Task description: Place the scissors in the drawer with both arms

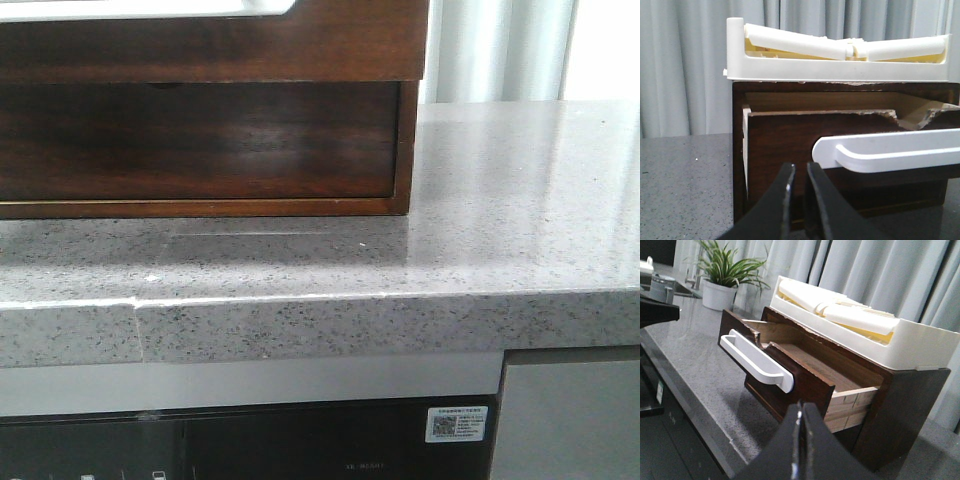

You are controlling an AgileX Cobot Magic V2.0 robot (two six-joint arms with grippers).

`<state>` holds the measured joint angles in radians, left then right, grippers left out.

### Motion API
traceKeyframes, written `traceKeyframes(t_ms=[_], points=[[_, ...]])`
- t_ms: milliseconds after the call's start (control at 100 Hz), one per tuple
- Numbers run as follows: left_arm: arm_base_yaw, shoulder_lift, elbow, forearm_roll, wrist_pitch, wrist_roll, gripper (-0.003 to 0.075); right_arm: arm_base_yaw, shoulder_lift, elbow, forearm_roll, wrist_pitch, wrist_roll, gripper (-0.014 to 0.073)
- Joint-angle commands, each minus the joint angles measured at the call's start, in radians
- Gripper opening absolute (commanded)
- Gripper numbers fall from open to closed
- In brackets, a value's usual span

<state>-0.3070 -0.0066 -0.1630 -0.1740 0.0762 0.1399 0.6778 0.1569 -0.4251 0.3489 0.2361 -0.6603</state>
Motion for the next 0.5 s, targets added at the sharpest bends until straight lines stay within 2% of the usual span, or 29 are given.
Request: traceKeyframes(t_ms=[0,90,280,490], points=[[0.004,-0.032,0.022,-0.015,-0.152,0.001,0.0004,-0.004,-0.073,0.071,0.017,-0.161,0.003,-0.0116],[0.004,-0.032,0.065,-0.017,-0.199,0.001,0.0004,-0.004,-0.131,0.144,0.017,-0.19,0.003,-0.0116],[0.004,-0.032,0.104,-0.02,-0.167,-0.011,0.0004,-0.004,-0.16,0.263,0.017,-0.196,0.003,-0.0116],[0.004,-0.032,0.121,-0.063,-0.165,-0.011,0.0004,-0.004,-0.16,0.318,0.017,-0.175,0.003,-0.0116]])
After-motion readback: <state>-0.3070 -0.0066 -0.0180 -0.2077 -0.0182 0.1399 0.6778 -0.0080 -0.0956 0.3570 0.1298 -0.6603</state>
